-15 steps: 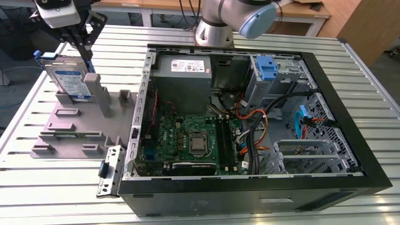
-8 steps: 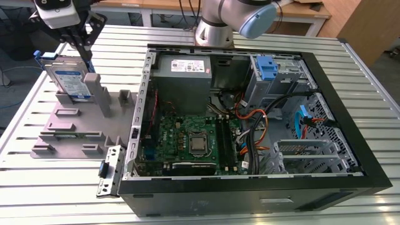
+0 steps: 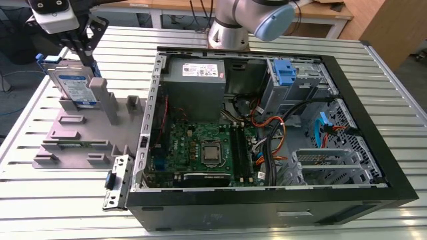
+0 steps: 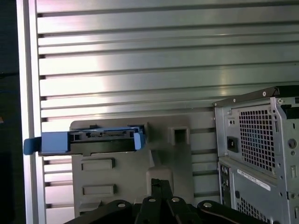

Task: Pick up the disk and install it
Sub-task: 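Reach for the disk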

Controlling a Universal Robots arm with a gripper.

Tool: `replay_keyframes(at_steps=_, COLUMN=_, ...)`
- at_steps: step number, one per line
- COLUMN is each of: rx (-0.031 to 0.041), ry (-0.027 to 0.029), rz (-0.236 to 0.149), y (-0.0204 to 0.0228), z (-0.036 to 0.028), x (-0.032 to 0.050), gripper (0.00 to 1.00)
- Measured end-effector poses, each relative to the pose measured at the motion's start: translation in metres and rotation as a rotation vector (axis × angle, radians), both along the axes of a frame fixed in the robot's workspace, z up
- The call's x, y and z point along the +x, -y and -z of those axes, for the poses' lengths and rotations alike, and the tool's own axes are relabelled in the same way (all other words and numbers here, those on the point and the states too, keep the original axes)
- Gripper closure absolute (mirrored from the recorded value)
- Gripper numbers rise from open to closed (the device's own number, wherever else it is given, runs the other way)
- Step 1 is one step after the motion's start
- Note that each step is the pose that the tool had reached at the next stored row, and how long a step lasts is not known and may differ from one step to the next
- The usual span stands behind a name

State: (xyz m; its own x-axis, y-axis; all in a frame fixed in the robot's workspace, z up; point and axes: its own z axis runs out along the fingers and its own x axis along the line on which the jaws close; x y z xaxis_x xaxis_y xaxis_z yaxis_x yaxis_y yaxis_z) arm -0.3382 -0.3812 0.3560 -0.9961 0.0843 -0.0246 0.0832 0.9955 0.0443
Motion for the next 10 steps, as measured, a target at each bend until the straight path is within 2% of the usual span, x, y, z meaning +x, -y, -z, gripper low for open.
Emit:
replay_keyframes(at_steps=6, rx=0.0, ry=0.0, rz=0.0, y=-0.0004, z=0.0037, x=-0.0093, gripper=0.89)
replay_keyframes(at_steps=10, rx=0.0, ry=0.0001, rz=0.0, y=-0.0016, z=0.0069, x=-0.0184, gripper=0.89)
